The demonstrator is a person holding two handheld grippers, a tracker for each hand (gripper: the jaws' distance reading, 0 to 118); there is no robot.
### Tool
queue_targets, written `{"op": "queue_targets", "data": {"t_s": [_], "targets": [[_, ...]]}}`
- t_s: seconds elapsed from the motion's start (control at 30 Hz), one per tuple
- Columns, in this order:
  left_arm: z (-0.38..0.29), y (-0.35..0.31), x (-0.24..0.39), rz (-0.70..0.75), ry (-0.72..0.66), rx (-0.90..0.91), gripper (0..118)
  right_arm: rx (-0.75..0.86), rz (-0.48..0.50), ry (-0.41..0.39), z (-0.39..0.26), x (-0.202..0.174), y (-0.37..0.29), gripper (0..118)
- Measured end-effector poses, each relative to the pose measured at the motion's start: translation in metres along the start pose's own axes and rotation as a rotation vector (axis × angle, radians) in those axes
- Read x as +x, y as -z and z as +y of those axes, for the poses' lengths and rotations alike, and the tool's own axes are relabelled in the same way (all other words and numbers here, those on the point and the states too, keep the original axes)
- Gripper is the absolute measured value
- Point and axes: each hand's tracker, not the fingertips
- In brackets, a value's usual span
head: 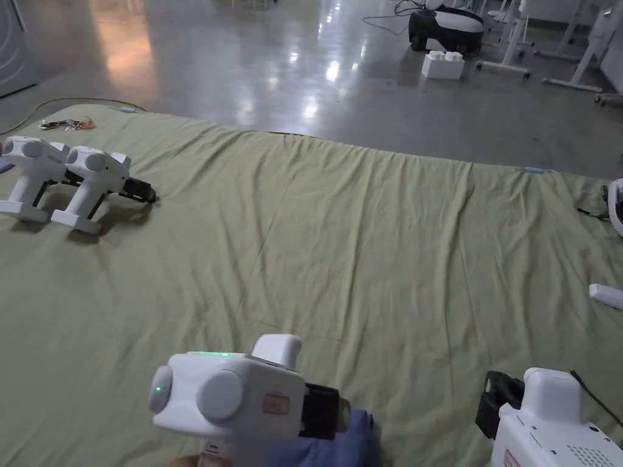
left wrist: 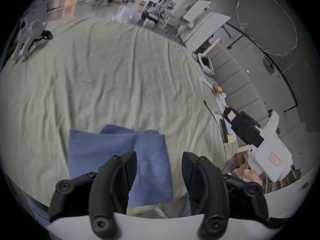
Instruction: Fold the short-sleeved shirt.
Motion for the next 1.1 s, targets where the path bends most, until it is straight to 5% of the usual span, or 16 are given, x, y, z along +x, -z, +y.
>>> {"op": "queue_targets", "data": {"t_s": [0.03,0.07,0.3,0.73,0.9,1.1], "targets": [[0.000,0.004,-0.002,0.014,0.014,-0.009,42,0.000,0.001,0.001,0.000,0.000,0.000,6],[0.000,0.008,-0.004,0.030,0.023,-0.025,9,-0.001,0.003,0.001,-0.001,0.000,0.000,6],[-0.032,0.078,-0.008,-0.034,-0.021,-0.219,8,-0.016,0.002,0.004,-0.008,0.000,0.001,6],[-0.058,0.096,-0.009,-0.073,0.066,-0.109,7,0.038,-0.005,-0.015,-0.004,-0.005,-0.009,6],[-0.019,0.023,0.011,0.002,0.280,0.240,7,0.135,-0.011,-0.029,0.018,-0.018,-0.017,6],[0.010,-0.068,0.027,0.281,0.443,0.781,7,0.331,-0.056,-0.033,0.049,-0.038,-0.034,6]]}}
